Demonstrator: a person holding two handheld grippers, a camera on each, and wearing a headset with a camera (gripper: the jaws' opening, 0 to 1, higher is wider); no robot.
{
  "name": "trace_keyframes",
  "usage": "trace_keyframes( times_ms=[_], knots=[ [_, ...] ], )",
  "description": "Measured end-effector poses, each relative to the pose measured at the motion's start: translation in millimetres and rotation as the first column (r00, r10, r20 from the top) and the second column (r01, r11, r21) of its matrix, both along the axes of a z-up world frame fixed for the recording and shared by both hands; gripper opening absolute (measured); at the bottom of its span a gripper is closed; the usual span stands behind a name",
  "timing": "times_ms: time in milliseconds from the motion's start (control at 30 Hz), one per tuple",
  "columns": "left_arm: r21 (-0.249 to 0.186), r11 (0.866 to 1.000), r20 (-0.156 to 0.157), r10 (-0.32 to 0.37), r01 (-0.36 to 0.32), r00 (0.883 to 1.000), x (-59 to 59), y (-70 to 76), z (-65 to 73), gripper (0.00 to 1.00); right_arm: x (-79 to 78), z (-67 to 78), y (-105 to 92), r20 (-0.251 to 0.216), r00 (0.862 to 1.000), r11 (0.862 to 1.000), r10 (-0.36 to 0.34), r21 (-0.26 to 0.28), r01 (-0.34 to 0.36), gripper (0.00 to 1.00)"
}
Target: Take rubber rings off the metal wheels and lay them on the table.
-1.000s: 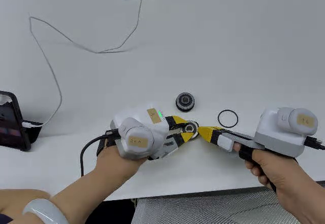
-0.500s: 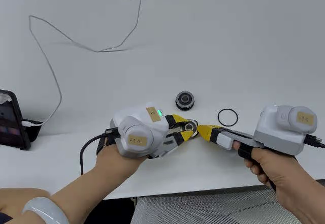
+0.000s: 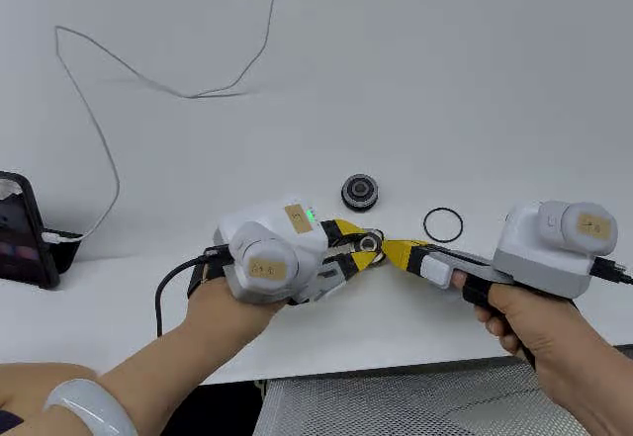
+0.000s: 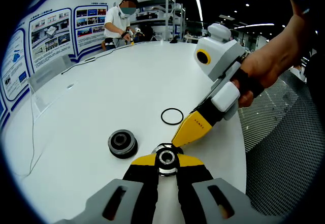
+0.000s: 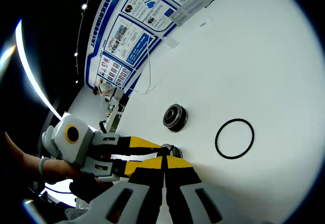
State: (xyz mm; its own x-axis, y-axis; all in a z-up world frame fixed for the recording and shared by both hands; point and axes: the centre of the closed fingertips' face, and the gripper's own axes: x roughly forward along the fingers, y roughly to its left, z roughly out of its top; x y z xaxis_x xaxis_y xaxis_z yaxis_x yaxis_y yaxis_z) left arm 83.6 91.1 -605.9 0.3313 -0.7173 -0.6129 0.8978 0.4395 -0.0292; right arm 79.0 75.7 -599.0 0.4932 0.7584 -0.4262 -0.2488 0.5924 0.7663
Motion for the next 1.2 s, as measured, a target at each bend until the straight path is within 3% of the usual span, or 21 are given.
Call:
trace_keyframes(
  times_ms=[1200],
  knots=[
    [0.002,1.000,0.001,0.000,0.000,1.000,0.2,-0.6,0.6,0.13,-0.8,10.3,8.4,0.016,0.999,0.999,0.031,0.041,-0.031,0.01]
  ],
)
